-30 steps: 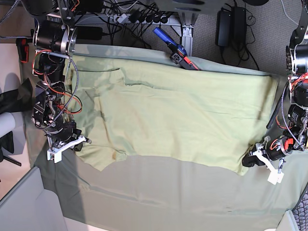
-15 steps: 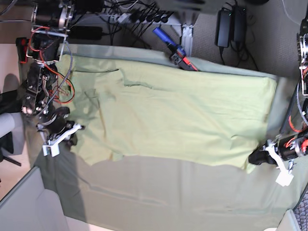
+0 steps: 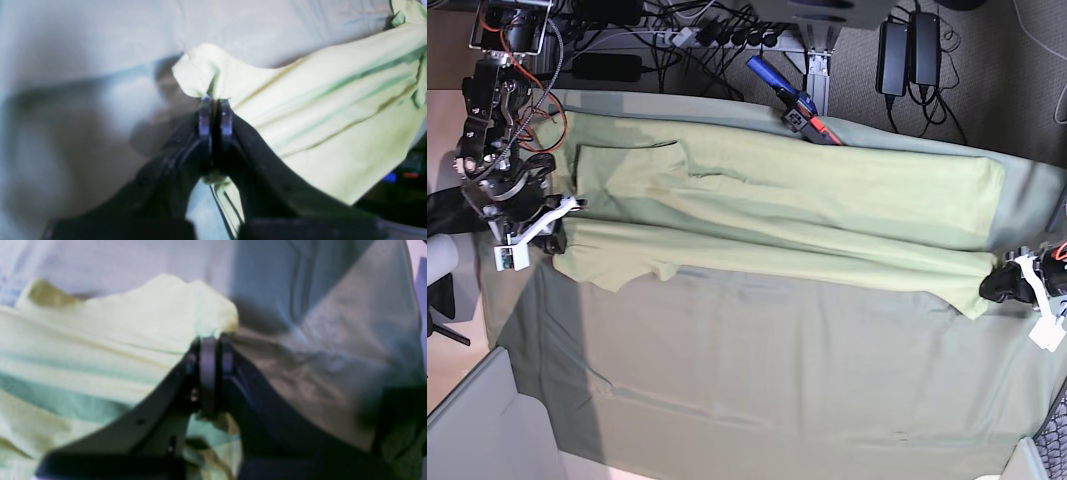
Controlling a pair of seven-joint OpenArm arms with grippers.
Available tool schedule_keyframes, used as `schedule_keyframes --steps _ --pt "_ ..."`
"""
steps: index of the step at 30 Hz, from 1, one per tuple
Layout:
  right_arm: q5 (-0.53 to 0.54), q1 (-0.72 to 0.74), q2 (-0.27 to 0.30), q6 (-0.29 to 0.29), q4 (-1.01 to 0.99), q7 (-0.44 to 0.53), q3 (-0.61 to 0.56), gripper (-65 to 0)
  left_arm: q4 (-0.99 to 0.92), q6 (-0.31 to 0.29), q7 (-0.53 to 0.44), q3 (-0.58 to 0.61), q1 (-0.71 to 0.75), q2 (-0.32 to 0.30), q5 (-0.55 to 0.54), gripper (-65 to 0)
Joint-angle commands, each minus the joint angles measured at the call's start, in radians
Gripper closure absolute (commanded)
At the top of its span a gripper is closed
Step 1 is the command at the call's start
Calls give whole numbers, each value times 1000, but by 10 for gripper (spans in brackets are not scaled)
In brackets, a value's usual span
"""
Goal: Fold the T-shirt properly
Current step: 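Fold the held edge over onto the folded part with both grippers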
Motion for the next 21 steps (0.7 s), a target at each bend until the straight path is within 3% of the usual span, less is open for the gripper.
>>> schedule_keyframes --steps 1,10,13,18,19,21 --pt "-1 1 25 -3 26 19 23 0 15 -15 -11 -9 -13 -23 -21 0" --pt "3 -45 22 -3 40 -30 30 0 15 -15 -3 -9 47 -23 -50 0" --pt "2 -45 21 -3 40 -31 30 -12 15 -15 -4 -9 65 -23 -53 -102" --pt "-2 -45 21 -3 40 -33 31 -372 15 -15 -5 -9 82 -23 -53 -207" --pt "-3 -45 21 -3 40 -33 31 -413 15 -15 -11 -9 81 -23 -53 -234" --pt "-17 -45 21 -4 40 -34 34 -433 15 -15 -27 -9 81 -23 -50 -254"
